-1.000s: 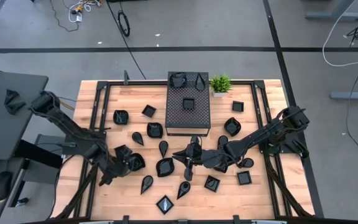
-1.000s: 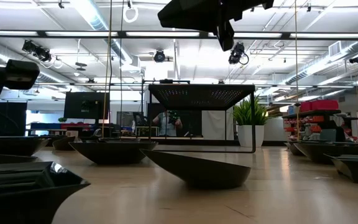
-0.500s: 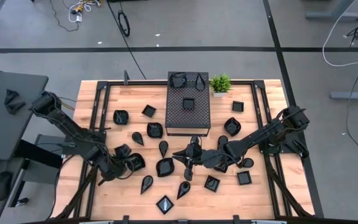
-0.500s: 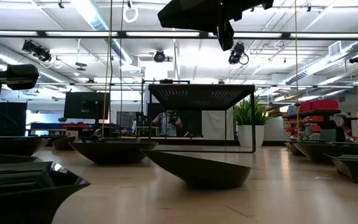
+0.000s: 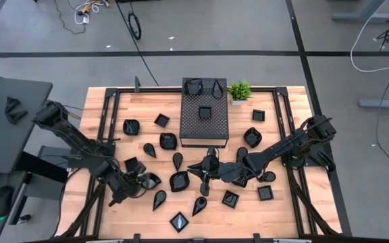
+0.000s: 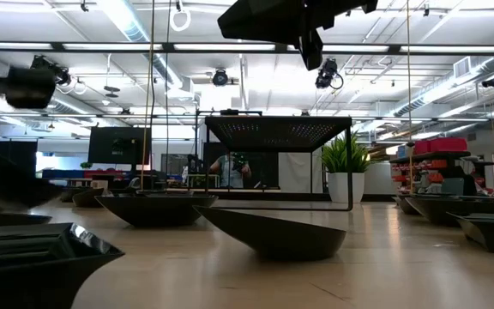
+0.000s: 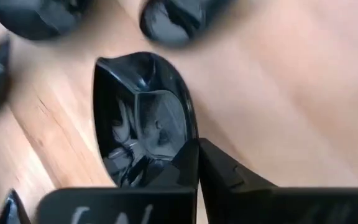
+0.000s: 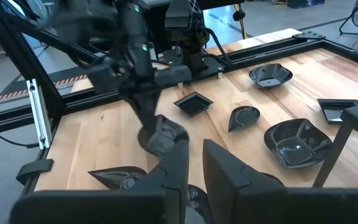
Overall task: Pick & Place Mini shaped plates
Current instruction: Stack the black leaf-shaped plate on top of the black leaf-shaped plate on the shelf, then stack the black square-shaped plate on top of the black square-shaped plate on the shelf
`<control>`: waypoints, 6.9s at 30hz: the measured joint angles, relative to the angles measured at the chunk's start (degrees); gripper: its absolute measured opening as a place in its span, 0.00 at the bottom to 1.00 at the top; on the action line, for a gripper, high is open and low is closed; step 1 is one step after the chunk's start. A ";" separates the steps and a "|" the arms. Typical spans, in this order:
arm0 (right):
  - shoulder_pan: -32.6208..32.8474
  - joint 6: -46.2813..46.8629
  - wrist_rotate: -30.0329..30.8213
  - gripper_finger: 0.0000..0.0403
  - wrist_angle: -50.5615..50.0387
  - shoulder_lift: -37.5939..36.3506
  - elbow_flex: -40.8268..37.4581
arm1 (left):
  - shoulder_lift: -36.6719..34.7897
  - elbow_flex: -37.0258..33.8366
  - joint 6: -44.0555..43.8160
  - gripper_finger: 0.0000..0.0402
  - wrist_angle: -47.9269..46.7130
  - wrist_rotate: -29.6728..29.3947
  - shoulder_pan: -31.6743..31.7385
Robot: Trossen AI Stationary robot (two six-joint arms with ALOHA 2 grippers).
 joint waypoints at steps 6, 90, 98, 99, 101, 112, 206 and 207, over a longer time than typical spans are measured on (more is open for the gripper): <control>0.00 -0.24 -0.02 0.12 -0.37 0.00 0.00 | 0.00 11.82 -3.97 0.02 -11.20 -2.75 2.00; 5.35 4.30 4.44 0.12 3.05 0.00 -3.58 | 44.13 71.82 6.84 0.04 -19.70 -8.06 65.59; 5.35 4.30 4.44 0.12 3.12 0.00 -3.58 | 44.11 71.82 6.84 0.04 -19.71 -8.07 65.59; 5.35 4.30 4.44 0.12 3.12 0.00 -3.58 | 44.11 71.82 6.84 0.04 -19.67 -8.08 65.59; 5.35 4.30 4.44 0.12 3.12 0.00 -3.58 | 44.11 71.82 6.84 0.04 -19.66 -8.07 65.59; 5.31 4.28 4.44 0.12 3.14 0.00 -3.58 | 44.11 71.82 8.20 0.21 -19.67 -10.72 65.59; 0.65 13.25 -0.69 0.12 6.53 1.03 -0.59 | -18.05 -19.64 -18.36 0.04 41.31 -3.26 22.14; 0.90 12.68 -1.27 0.12 5.96 1.62 0.70 | -18.05 -19.90 -18.48 0.04 41.33 -3.85 22.04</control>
